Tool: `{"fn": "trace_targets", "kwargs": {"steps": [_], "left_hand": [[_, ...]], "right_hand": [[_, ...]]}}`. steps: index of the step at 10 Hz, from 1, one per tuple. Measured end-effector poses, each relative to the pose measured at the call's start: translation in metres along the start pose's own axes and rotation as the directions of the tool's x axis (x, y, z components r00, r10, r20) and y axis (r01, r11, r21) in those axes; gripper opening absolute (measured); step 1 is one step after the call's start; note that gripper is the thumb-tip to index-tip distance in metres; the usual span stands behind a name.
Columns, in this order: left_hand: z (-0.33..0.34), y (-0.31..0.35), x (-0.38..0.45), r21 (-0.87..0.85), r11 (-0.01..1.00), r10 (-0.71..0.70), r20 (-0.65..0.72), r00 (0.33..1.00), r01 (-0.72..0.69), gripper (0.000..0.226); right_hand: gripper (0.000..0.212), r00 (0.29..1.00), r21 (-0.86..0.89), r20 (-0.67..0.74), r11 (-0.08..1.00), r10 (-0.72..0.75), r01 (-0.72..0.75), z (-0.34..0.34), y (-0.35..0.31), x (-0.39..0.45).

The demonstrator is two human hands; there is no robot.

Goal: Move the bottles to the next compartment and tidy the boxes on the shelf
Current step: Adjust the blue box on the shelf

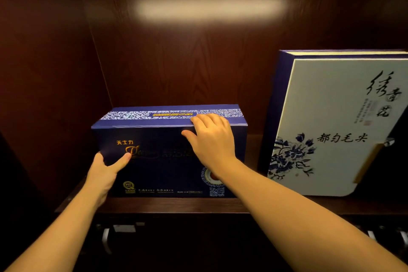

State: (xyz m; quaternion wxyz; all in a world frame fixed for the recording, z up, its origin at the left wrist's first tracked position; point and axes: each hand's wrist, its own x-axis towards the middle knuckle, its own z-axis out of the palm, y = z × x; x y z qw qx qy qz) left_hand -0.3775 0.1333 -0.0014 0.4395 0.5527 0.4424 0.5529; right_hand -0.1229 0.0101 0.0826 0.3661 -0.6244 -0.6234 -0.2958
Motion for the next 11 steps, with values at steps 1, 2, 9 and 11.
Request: {"fn": "trace_targets", "kwargs": {"steps": [1, 2, 9, 11], "left_hand": [[0.02, 0.002, -0.008, -0.002, 1.0, 0.008, 0.01, 1.0, -0.008, 0.053], [0.032, 0.003, -0.013, 0.026, 1.0, 0.013, 0.032, 0.999, -0.014, 0.058], [0.054, 0.013, -0.026, 0.069, 0.997, 0.022, 0.063, 0.998, -0.026, 0.034], [0.072, 0.032, -0.051, 0.249, 0.966, -0.015, -0.192, 0.981, 0.063, 0.058]], "right_hand": [[0.037, 1.0, -0.015, 0.005, 1.0, 0.015, -0.015, -0.011, 0.018, -0.005], [0.035, 1.0, -0.014, 0.0, 1.0, 0.021, -0.021, -0.02, 0.031, -0.009], [0.038, 0.995, 0.045, 0.087, 0.998, 0.039, -0.043, -0.052, 0.056, -0.013], [0.042, 0.983, 0.156, 0.076, 0.971, 0.169, -0.179, -0.093, 0.09, -0.028]]}}
